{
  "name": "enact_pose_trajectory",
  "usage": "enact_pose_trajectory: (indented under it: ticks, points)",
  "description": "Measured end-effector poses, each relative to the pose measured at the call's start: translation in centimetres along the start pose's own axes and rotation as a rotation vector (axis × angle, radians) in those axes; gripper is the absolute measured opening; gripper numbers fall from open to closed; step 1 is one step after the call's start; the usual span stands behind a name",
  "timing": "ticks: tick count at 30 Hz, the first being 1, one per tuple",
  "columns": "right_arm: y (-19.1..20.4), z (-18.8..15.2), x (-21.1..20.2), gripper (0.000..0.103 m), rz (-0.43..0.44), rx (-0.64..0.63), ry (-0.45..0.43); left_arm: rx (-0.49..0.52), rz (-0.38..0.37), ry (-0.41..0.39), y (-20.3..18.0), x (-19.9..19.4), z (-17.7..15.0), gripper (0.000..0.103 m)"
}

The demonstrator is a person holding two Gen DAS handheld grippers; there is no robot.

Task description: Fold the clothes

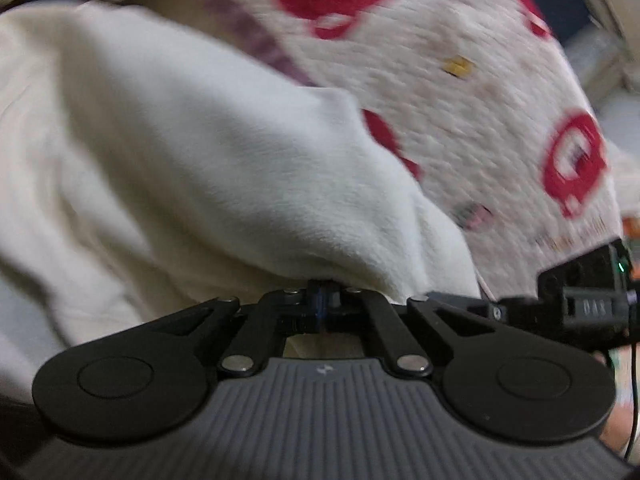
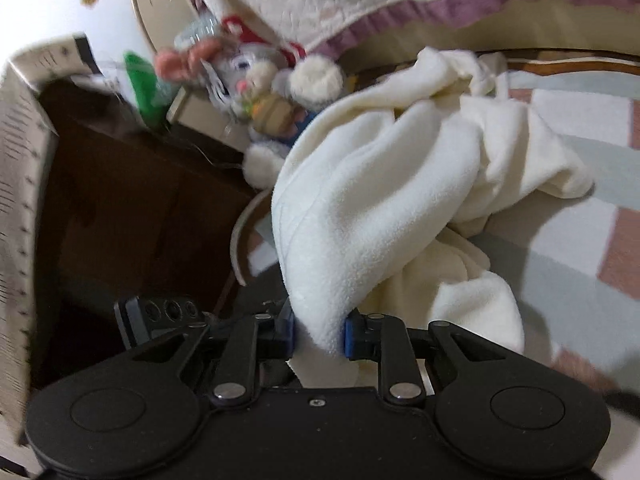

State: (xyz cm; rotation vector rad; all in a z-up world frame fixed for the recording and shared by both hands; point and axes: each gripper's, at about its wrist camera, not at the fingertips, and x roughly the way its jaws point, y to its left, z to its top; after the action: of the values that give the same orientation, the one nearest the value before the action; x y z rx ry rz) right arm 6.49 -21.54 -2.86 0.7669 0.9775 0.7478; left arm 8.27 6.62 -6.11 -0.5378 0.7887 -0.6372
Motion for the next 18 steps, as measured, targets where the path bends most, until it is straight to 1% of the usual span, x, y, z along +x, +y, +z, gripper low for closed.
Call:
enact_pose_trajectory:
  ticks: [3,7,10,14,17,18]
  points:
    - [0.5,-1.5,-3.6,0.026,0.061,0.004,-0.021,0.068,-0.076,0.021,-3.1,-0.1,-0.2,0.000]
    - [1.4,-3.7,-8.4,0.026,0.112,-0.033,-0.049,0.155,-0.191,0.070,-7.5,-0.9,-1.5,0.000]
    - [1.7,-6.0,-11.7,0.026,0.155,-0.020,-0.119,0.218,-0.263,0.103,-10.5,-1.5,-2.8,0.000]
    - [1.3,-10.3,-16.5,0.026,0.217,0.047,-0.230,0.258,-0.368,0.164,-14.5,-2.6,-5.2,0.000]
    - [2.2,-13.7,-19.7,0.026,0.258,0.077,-0.314,0.314,-0.442,0.184,-17.7,-4.3,-7.0,0.000]
    - [2.8,-15.0,-21.0,0.026,0.264,0.079,-0.356,0.330,-0.475,0.190,-18.7,-4.8,-7.6,0.000]
